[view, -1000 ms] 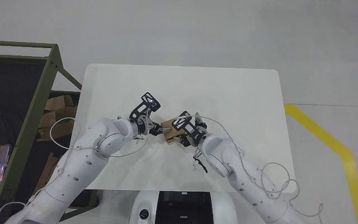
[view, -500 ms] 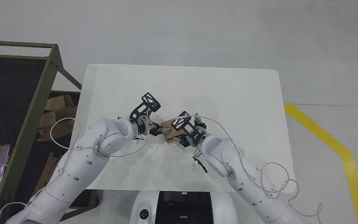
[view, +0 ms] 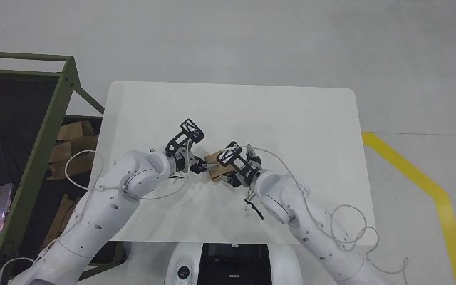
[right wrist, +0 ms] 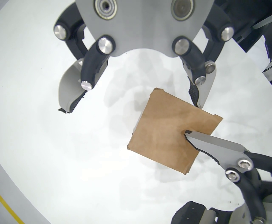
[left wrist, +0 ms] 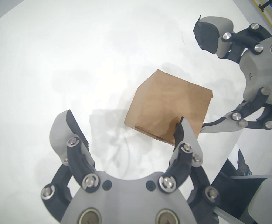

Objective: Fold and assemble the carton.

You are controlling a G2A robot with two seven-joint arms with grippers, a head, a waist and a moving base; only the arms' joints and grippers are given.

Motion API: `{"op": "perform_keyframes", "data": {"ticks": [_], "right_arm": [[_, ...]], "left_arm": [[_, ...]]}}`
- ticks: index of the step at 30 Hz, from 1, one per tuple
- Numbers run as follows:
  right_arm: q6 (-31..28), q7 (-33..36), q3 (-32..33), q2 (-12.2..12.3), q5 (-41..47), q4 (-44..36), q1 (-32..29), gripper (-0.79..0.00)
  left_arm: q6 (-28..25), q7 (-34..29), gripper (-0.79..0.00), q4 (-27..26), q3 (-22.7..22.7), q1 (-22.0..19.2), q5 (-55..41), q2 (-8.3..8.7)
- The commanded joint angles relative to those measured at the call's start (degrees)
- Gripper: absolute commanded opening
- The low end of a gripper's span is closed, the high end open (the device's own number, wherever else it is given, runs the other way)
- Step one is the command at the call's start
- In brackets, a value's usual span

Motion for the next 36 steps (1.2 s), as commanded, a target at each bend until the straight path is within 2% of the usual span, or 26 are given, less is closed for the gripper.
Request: {"op": "perform_keyframes", "data": {"ticks": [1,13,36], "right_arm": [[-1.19,-1.23,0.95,0.18,1.07,-0.58,-0.62,0.0],[1.01,-5.77,6.31,0.96,2.91,-2.9,-5.01,0.0],[4.6,-0.04,4.41,-0.51,5.0,2.34,-0.55,0.0]], "left_arm": [[-0.03,-0.04,0.0,0.07,0.0,-0.06,0.0,-0.06],[-0.13,-0.19,0.0,0.42,0.09,-0.25,0.09,-0.4],[-0.48,-0.39,0.0,0.73,-0.47,0.2,0.35,-0.81]]}}
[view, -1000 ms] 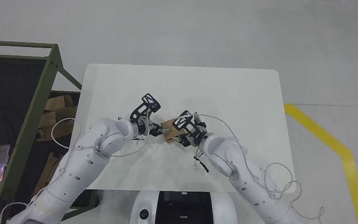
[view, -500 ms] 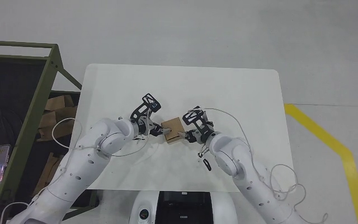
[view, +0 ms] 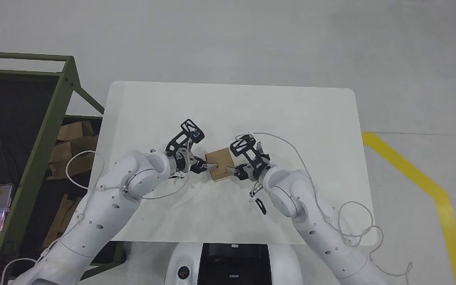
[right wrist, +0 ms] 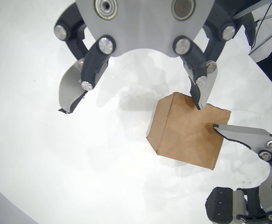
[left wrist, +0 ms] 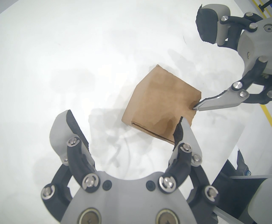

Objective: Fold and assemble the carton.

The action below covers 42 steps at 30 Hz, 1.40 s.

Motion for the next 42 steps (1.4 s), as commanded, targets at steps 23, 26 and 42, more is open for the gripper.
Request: {"op": "perform_keyframes", "data": {"ticks": [23,26,42], "right_arm": [[-0.23,-3.45,1.86,0.16,-1.84,-3.96,-3.15,0.0],[-0.57,-4.95,2.74,0.51,-3.25,-6.07,-5.02,0.0],[-1.72,-7.19,4.32,0.99,-3.31,-8.84,-7.88,0.0]], "left_arm": [[-9.1,10.0,0.0,-3.75,-8.16,5.37,3.22,1.17],[-9.3,10.37,0.0,-3.89,-8.5,5.79,3.62,1.24],[-8.53,10.66,0.0,-3.89,-8.65,5.7,4.05,1.22]]}}
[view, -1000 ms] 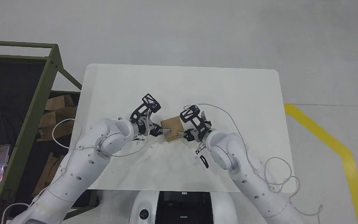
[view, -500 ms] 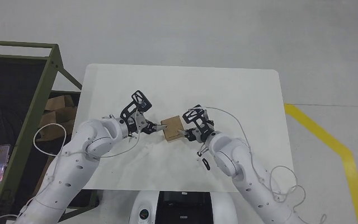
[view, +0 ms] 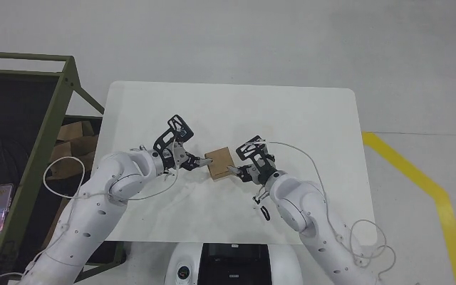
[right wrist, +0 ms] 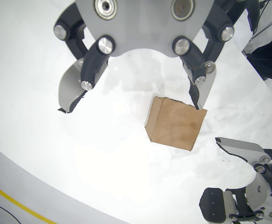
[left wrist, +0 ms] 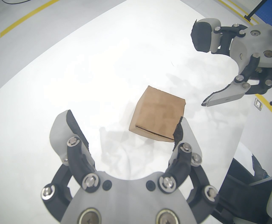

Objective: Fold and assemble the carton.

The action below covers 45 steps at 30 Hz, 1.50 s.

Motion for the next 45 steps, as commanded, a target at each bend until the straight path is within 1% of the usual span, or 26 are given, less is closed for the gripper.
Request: {"op": "perform_keyframes", "data": {"ticks": [1,2,3,5,7,10,14,17,20,24,28,30,32,38,45], "right_arm": [[0.0,0.0,0.0,0.0,-0.01,0.0,0.0,0.0],[0.0,0.0,0.0,0.0,-0.01,0.0,0.0,0.0],[0.0,0.0,0.0,0.0,-0.01,0.0,0.0,0.0],[0.0,0.0,0.0,0.0,-0.01,0.0,0.0,0.0],[-0.16,-0.59,0.01,0.0,0.17,0.02,-0.15,0.0],[-1.06,-1.94,0.67,0.13,0.49,0.3,-0.65,0.0],[-0.87,-3.29,1.53,0.22,0.85,0.37,-1.17,0.0],[-0.21,-4.78,2.22,0.25,1.19,0.42,-1.68,0.0],[0.79,-6.52,2.96,0.28,1.38,0.27,-2.35,0.0],[1.38,-8.88,4.03,0.4,1.53,-0.37,-3.61,0.0],[1.1,-10.05,4.7,0.54,1.4,-0.94,-4.58,0.0],[0.97,-10.27,4.83,0.58,1.26,-1.13,-4.84,0.0],[0.91,-10.36,4.9,0.6,1.15,-1.26,-5.0,0.0],[0.72,-10.69,4.99,0.63,0.95,-1.48,-5.32,0.0],[0.84,-10.74,4.94,0.62,0.64,-1.59,-5.42,0.0]], "left_arm": [[2.46,1.02,0.0,-0.19,-0.05,-0.17,1.58,-0.12],[4.53,2.08,0.0,-0.46,0.54,-0.09,3.25,-0.3],[4.63,3.65,0.0,-0.37,1.39,0.08,2.67,-0.52],[3.47,6.42,0.0,1.26,1.58,-0.19,0.98,-0.73],[1.46,9.11,0.0,2.81,1.63,0.03,1.22,-0.78],[-2.28,15.81,0.0,4.5,1.3,1.24,3.39,-0.74],[-7.67,26.17,0.0,5.11,-0.19,4.09,10.29,-0.33],[-9.73,34.1,0.0,5.57,-1.55,6.57,15.24,-0.04],[-8.92,40.93,0.0,6.22,-2.14,8.75,20.42,0.06],[-7.15,48.88,0.0,7.91,-1.09,11.32,25.72,-0.08],[-5.26,52.05,0.0,10.26,1.0,11.58,28.44,-0.51],[-3.24,52.44,0.0,11.37,2.31,10.96,30.4,-0.83],[-2.92,52.51,0.0,12.64,3.87,10.05,31.09,-1.18],[-3.75,51.79,0.0,17.46,7.17,5.88,30.23,-2.24],[-6.25,51.43,0.0,22.84,10.21,1.18,27.77,-3.45]]}}
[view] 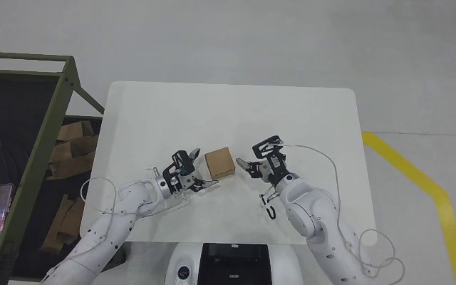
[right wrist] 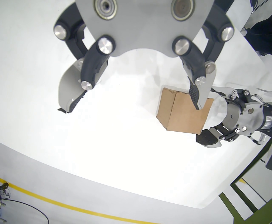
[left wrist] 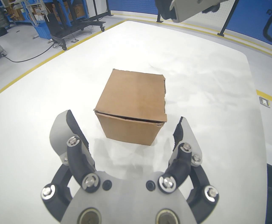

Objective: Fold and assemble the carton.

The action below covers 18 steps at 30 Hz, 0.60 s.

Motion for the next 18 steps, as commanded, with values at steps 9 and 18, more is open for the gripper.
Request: {"op": "perform_keyframes", "data": {"ticks": [9,18], "right_arm": [[-0.08,0.0,-0.05,-0.02,-0.23,-0.09,-0.05,0.0],[-0.06,-0.14,0.08,-0.03,-0.32,-0.21,-0.17,0.0]], "left_arm": [[-2.7,-0.92,0.0,5.8,3.61,-5.36,-2.99,-1.64],[-1.65,-1.12,0.0,6.7,5.9,-6.96,-2.64,-2.71]]}}
